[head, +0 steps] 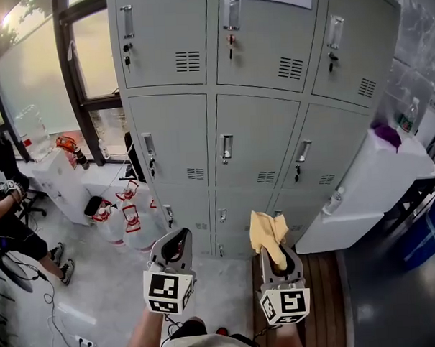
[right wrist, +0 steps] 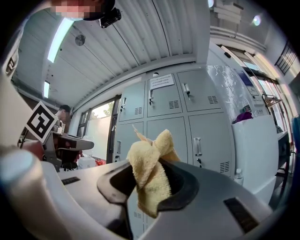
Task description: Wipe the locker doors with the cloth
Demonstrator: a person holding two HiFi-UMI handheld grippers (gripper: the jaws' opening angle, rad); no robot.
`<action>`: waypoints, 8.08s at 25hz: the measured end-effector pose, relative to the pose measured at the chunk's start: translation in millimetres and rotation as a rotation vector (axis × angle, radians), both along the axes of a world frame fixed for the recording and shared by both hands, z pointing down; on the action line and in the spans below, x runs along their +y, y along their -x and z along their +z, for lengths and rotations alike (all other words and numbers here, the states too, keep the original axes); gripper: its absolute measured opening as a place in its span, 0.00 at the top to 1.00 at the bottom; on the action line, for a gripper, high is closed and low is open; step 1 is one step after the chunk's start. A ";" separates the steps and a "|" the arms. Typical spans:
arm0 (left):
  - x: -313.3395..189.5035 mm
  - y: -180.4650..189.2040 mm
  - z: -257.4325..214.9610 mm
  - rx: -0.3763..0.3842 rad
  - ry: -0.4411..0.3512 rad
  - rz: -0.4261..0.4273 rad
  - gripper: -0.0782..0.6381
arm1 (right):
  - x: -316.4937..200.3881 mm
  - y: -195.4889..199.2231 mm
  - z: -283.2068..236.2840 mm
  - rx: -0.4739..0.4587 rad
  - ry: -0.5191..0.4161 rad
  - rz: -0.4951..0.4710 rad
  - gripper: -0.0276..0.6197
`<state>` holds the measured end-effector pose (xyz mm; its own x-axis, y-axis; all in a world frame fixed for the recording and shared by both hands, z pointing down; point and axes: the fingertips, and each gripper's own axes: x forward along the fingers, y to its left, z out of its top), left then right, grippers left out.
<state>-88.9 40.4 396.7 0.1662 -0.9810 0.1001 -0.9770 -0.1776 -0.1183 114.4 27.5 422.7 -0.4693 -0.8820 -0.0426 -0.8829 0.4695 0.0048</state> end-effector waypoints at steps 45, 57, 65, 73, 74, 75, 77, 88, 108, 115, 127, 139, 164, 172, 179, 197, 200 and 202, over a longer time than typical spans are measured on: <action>-225.1 81.0 -13.7 0.009 0.022 -0.008 0.86 | -263.6 151.6 -153.1 -0.020 -0.337 -0.101 0.77; -237.9 87.1 -10.4 0.011 0.034 -0.015 0.86 | -297.5 156.2 -145.4 -0.029 -0.284 -0.066 0.77; -243.0 80.3 -8.2 0.011 0.039 -0.003 0.86 | -302.5 148.4 -145.7 -0.032 -0.275 -0.051 0.77; -246.9 70.0 -4.0 0.021 0.049 0.024 0.86 | -307.0 129.2 -145.1 -0.034 -0.264 -0.003 0.77; -247.5 68.4 -3.6 0.022 0.050 0.029 0.86 | -307.8 125.0 -145.2 -0.034 -0.262 0.007 0.77; -248.0 66.7 -3.4 0.024 0.051 0.035 0.86 | -308.4 120.8 -145.5 -0.032 -0.261 0.017 0.77; -249.1 63.3 -2.9 0.026 0.051 0.046 0.86 | -309.3 112.8 -147.2 -0.023 -0.267 0.033 0.77; -261.9 40.6 -0.6 0.040 0.048 0.110 0.86 | -317.1 63.4 -149.2 -0.002 -0.259 0.139 0.77; -271.8 14.3 5.0 0.045 0.061 0.177 0.86 | -328.1 -15.6 -146.1 0.003 -0.229 0.286 0.76; -274.6 9.5 4.0 0.046 0.059 0.191 0.86 | -330.6 -39.0 -144.5 -0.004 -0.215 0.335 0.76; -277.5 7.2 4.1 0.043 0.057 0.201 0.86 | -333.0 -65.7 -141.8 -0.020 -0.211 0.391 0.76; -270.9 4.0 0.4 0.043 0.053 0.201 0.86 | -296.9 -50.3 -148.3 -0.017 -0.263 0.335 0.76; -247.6 58.7 0.8 0.046 0.048 0.058 0.86 | -247.5 108.0 -103.8 -0.014 -0.241 -0.040 0.76; -246.2 73.8 2.9 0.050 0.051 0.025 0.86 | -259.8 153.2 -93.6 0.001 -0.212 -0.119 0.76; -248.6 83.5 5.2 0.050 0.056 0.007 0.86 | -275.7 166.8 -80.5 0.011 -0.178 -0.123 0.76; -264.1 74.0 10.7 0.062 0.069 0.041 0.86 | -300.7 134.1 -59.7 0.000 -0.113 -0.014 0.76; -266.8 68.0 11.4 0.062 0.071 0.057 0.86 | -303.2 124.4 -55.7 0.009 -0.103 0.007 0.76; -269.1 62.9 11.6 0.061 0.071 0.070 0.86 | -304.4 116.9 -53.2 0.016 -0.097 0.025 0.76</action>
<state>-151.8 -228.7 408.3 0.2417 -0.9576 0.1568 -0.9669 -0.2513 -0.0440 -2.5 -276.9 369.5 -0.4486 -0.8855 -0.1210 -0.8938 0.4440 0.0636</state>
